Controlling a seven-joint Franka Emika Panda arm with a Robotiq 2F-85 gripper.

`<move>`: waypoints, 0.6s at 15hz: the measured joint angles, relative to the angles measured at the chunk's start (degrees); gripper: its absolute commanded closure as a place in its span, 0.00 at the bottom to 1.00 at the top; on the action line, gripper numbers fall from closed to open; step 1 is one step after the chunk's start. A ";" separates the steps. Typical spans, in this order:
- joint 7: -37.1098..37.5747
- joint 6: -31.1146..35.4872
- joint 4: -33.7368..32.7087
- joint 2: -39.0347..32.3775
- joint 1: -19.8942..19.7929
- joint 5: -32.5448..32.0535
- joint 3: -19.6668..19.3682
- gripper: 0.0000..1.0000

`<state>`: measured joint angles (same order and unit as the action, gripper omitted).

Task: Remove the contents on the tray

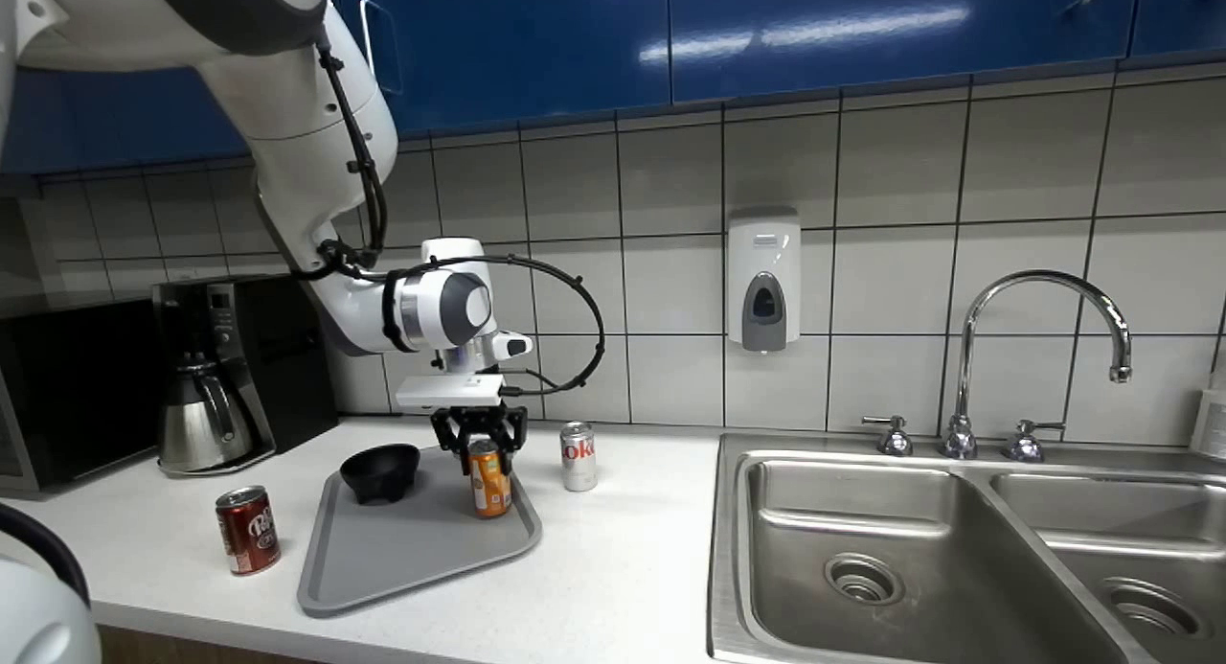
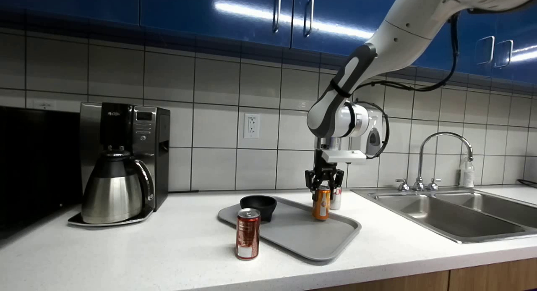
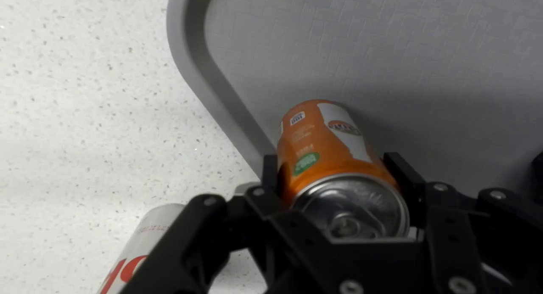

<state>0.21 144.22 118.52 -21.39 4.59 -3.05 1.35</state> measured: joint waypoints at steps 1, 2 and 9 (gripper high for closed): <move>0.00 0.02 0.24 0.45 0.00 0.00 0.00 0.62; 0.00 0.07 0.48 0.87 0.01 0.00 0.00 0.62; 1.14 1.07 3.41 4.22 0.02 0.00 -0.07 0.62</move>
<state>1.35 145.29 121.93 -17.17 4.60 -3.05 1.28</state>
